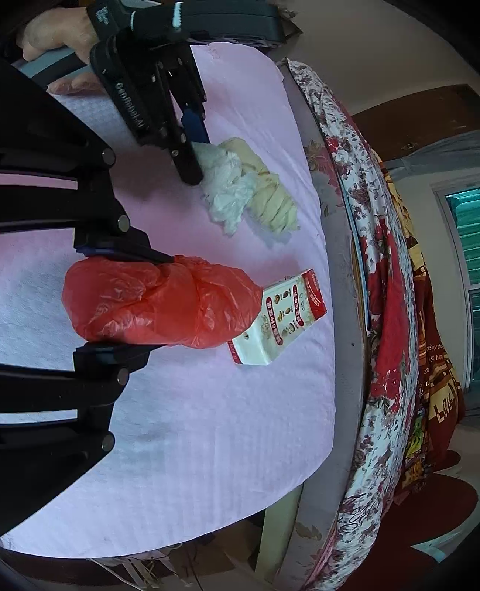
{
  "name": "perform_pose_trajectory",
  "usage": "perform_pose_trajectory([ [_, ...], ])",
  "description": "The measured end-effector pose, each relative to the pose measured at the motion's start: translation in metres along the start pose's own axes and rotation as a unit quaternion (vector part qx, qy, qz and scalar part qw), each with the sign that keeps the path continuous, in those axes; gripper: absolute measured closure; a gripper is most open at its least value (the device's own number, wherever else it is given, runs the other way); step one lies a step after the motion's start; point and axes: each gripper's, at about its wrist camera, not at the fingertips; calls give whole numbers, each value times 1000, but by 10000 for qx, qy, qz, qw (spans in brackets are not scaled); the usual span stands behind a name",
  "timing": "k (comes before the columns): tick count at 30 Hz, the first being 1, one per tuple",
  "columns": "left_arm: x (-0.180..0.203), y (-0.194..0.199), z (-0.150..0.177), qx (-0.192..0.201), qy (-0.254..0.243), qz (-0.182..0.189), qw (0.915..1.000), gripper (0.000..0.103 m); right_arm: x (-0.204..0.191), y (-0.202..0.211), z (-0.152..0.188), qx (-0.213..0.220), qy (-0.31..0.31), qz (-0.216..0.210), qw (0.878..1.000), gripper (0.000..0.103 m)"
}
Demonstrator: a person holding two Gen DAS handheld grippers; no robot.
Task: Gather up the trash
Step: 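Grasp the white tissue with the left tool while the right tool grasps the red plastic bag, then lift tissue and red bag and carry them toward the bin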
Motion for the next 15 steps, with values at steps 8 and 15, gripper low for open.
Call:
perform_pose_trajectory([
  [8,-5,38,20,177,-131,-167,9996,71,-4,24,19,72,69,-10,10000,68],
  [15,13,75,34,347,-369,-118,9986,71,-9,64,35,263,53,-3,9996,68],
])
Point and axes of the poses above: each gripper's, at about its wrist camera, not at the fingertips, and y roughly against the way its jaws point, x to its right, z to its underside, and after that the axes turned 8 degrees about x, right-handed
